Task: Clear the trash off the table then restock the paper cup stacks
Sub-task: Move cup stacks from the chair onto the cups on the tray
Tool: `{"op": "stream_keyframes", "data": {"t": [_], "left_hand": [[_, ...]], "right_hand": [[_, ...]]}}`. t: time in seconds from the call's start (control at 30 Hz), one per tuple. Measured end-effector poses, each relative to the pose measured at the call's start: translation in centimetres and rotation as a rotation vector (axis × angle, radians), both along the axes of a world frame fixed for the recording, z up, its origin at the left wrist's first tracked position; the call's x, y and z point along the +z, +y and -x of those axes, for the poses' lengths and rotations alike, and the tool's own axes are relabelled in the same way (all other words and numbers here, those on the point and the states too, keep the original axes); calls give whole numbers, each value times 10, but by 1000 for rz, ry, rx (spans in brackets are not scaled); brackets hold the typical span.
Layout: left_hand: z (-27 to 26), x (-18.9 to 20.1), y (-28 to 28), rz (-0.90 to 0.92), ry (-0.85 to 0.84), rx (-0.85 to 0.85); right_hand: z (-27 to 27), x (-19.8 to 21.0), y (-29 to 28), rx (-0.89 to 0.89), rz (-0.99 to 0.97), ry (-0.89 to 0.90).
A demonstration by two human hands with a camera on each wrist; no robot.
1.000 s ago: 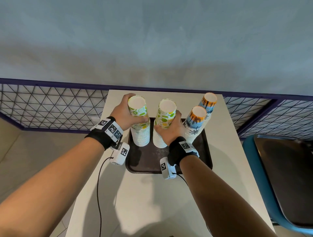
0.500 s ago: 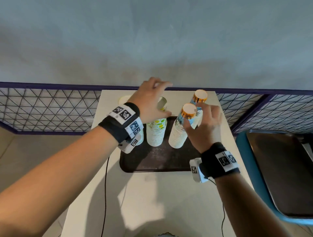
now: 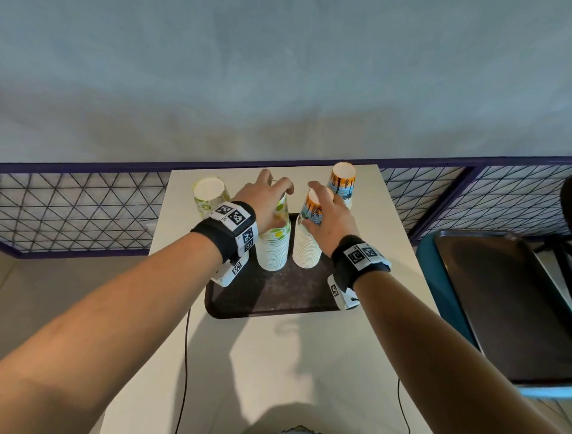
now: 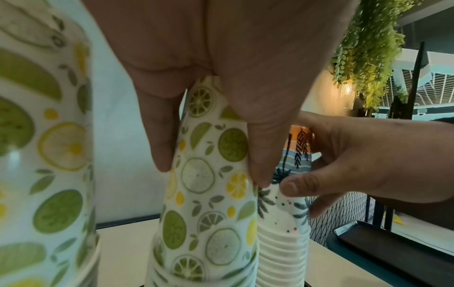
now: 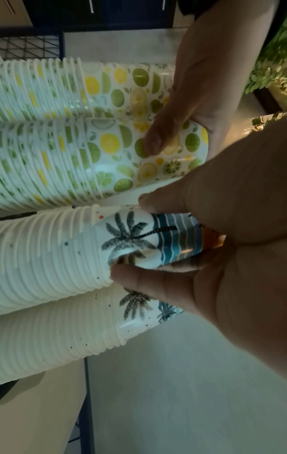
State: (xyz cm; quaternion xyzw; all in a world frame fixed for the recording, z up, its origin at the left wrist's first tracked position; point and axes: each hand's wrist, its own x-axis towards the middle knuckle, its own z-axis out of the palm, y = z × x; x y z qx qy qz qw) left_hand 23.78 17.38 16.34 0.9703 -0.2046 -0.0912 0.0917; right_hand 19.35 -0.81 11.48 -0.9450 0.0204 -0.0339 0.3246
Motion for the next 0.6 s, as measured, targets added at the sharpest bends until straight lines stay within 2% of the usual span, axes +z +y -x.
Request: {"op": "stream_keyframes", "data": {"t": [0.23,0.37,0.47,0.53,0.6], "left_hand": [[0,6,-1,-40,39,14],[-5,21,-1,-73,-50,0],[-7,33,-14,-15,-103,-73],[-8,36,-30,-11,-89,-120],[-7,36,-46,-63,-78,-166]], "right_hand": [[2,9,-8,81,74,8],[3,44,-32,-16,22,-211],[-22,67,-59,-97,-12,-307],[-46,74,-73,-94,53,-252],[-65,75,-78,-38,124,-121]]}}
